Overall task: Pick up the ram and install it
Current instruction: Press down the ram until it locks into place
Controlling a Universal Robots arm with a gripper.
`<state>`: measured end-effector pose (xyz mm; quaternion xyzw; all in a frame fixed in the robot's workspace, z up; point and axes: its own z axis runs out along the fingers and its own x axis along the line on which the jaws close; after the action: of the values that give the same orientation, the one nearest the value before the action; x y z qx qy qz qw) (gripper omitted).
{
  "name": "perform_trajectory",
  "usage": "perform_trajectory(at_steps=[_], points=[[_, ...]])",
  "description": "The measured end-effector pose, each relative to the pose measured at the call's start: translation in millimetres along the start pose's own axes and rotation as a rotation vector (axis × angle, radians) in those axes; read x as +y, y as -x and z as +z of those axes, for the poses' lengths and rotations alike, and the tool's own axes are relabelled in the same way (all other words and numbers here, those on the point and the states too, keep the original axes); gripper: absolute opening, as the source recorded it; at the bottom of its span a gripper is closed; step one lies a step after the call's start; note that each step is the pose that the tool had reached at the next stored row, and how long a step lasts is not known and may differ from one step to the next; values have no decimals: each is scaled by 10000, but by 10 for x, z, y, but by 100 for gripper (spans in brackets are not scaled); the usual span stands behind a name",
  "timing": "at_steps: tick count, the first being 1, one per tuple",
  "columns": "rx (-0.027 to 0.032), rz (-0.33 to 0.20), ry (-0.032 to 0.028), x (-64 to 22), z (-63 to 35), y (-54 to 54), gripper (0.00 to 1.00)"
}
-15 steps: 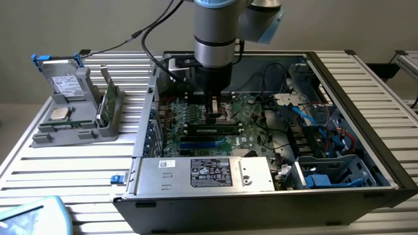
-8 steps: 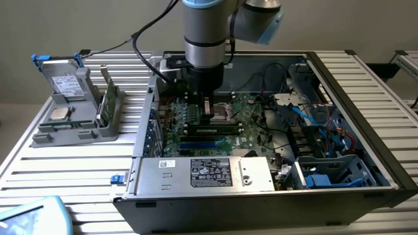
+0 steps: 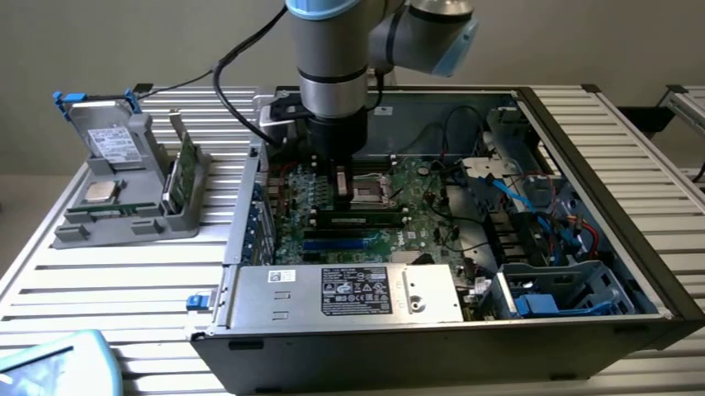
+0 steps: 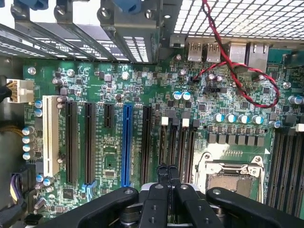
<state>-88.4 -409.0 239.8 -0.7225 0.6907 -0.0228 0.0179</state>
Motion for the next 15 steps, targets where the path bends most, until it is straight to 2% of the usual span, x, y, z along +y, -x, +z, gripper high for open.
perform_trajectory(at_steps=[2,5,12,15], points=[[-3,1,-43,9,2,1,10],[-4,-1,-36,10,2,1,10],[-11,-4,115,11,3,-4,10],[-13,-4,117,11,23,-8,10]])
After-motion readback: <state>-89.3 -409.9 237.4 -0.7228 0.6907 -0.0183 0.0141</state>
